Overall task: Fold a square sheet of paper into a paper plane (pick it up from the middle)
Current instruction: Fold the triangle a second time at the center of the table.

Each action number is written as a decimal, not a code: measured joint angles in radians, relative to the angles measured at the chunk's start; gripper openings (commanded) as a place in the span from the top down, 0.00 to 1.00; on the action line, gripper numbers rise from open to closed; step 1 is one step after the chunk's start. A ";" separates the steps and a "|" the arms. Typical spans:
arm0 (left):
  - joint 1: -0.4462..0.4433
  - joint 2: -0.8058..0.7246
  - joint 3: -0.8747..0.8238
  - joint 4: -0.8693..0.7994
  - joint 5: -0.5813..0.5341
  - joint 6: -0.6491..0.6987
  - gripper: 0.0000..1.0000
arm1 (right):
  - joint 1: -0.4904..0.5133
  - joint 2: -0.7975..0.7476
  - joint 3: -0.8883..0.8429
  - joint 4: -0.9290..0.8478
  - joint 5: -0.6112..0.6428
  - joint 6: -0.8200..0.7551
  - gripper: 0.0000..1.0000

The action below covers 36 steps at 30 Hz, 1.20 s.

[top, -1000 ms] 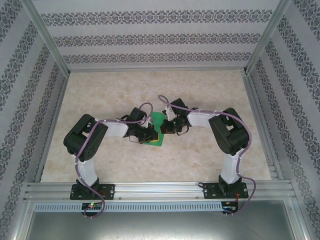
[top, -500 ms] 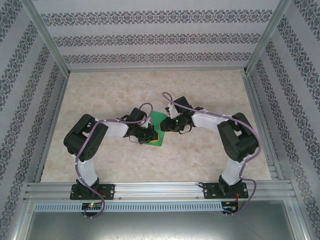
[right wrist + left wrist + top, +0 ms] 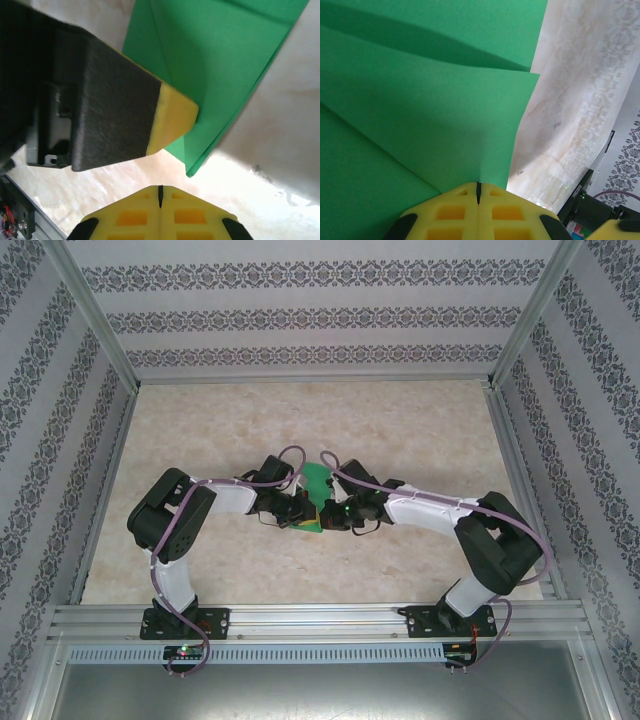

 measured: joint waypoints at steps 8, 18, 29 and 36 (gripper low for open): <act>0.000 0.000 0.000 0.000 0.000 0.000 1.00 | 0.013 0.065 0.002 0.026 0.040 0.079 1.00; 0.000 0.000 0.000 0.000 0.000 0.000 1.00 | 0.026 0.107 0.016 0.053 0.047 0.106 1.00; 0.000 0.000 0.000 0.000 0.000 0.000 1.00 | 0.026 0.086 0.016 0.026 0.083 0.103 1.00; 0.000 0.000 0.000 0.000 0.000 0.000 1.00 | 0.029 0.027 0.024 -0.007 0.120 0.096 1.00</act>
